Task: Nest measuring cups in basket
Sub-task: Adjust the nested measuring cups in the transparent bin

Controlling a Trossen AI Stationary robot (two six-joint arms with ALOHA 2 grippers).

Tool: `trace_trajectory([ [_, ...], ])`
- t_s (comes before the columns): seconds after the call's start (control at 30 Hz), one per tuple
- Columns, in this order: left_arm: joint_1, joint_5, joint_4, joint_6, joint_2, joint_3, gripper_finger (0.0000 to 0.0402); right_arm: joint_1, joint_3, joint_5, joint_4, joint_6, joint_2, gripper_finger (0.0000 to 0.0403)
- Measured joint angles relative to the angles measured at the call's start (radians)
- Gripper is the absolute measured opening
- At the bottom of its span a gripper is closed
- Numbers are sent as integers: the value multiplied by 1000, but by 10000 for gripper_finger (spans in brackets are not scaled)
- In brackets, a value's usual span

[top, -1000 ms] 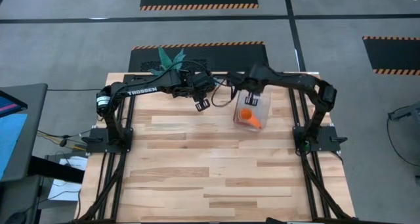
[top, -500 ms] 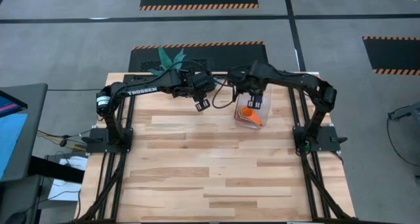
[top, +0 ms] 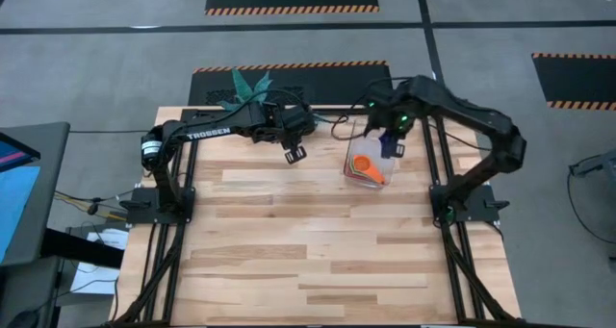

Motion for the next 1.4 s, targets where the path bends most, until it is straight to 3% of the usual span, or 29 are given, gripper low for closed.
trace_trajectory([
  [0.17, 0, 1, -79, -3, 0, 0, 113, -78, 0, -81, -6, -118, -36, 6],
  [0.33, 0, 5, -207, -77, 0, 0, 113, -131, -3, -201, 35, -166, 1, 6],
  [0.47, -10, 10, -306, -163, 0, 0, 113, -163, -2, -230, 46, -244, 45, 6],
  [0.6, -35, -2, -383, -223, 0, 0, 113, -205, -2, -342, 47, -312, 94, 6],
  [0.8, -89, -15, -396, -245, 0, 0, 113, -263, 41, -401, -14, -434, 156, 6],
  [1.07, -172, -71, -444, -257, 0, 0, 113, -296, 156, -584, -23, -521, 251, 6],
  [1.2, -210, -173, -471, -307, -3, -12, 113, -296, 170, -596, -18, -535, 302, 6],
  [1.4, -249, -180, -476, -376, -46, -97, 113, -296, 169, -626, -19, -551, 384, 6],
])
